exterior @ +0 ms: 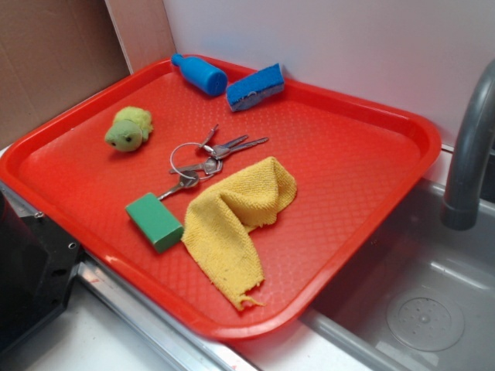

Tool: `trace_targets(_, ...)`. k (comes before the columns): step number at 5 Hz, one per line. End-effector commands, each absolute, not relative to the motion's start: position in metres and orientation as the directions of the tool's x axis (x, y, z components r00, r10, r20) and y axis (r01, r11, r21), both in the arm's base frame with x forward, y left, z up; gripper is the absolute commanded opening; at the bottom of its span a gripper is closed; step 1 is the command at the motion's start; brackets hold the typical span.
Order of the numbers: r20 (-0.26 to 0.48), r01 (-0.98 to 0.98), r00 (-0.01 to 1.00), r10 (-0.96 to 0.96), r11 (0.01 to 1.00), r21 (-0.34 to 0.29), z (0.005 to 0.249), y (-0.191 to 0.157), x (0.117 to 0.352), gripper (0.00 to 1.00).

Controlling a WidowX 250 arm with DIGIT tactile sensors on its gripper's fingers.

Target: Grab the green animal.

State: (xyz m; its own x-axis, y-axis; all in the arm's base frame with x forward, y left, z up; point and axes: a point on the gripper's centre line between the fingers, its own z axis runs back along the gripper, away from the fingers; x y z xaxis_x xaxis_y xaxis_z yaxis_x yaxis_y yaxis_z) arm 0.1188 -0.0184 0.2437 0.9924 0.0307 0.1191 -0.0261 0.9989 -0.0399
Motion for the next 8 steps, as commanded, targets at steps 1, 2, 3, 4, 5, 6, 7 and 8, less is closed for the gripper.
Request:
trace_targets(1,0.119,-0.026,0.992,0.031,0.999,-0.04,0.244,-0.018,0.119,1.0)
trace_targets(2,0.086,-0.269,0.959,0.271,0.963,-0.026,0.194,0.032,0.167,1.0)
trace_targets(3,0.123,-0.381,0.916,0.381,0.924,-0.025,0.17,0.058,0.195,1.0)
trace_targets(4,0.166,-0.516,0.841,0.515,0.856,-0.042,0.147,0.08,0.208,1.0)
trace_targets(5,0.184,-0.638,0.748,0.638,0.767,-0.063,0.126,0.092,0.208,1.0)
trace_targets(6,0.162,-0.756,0.644,0.747,0.655,-0.017,0.104,0.102,0.201,1.0)
trace_targets(7,0.147,-0.736,0.668,0.729,0.677,-0.017,0.085,0.108,0.207,1.0)
trace_targets(8,0.12,-0.702,0.704,0.7,0.711,-0.037,0.061,0.106,0.211,1.0)
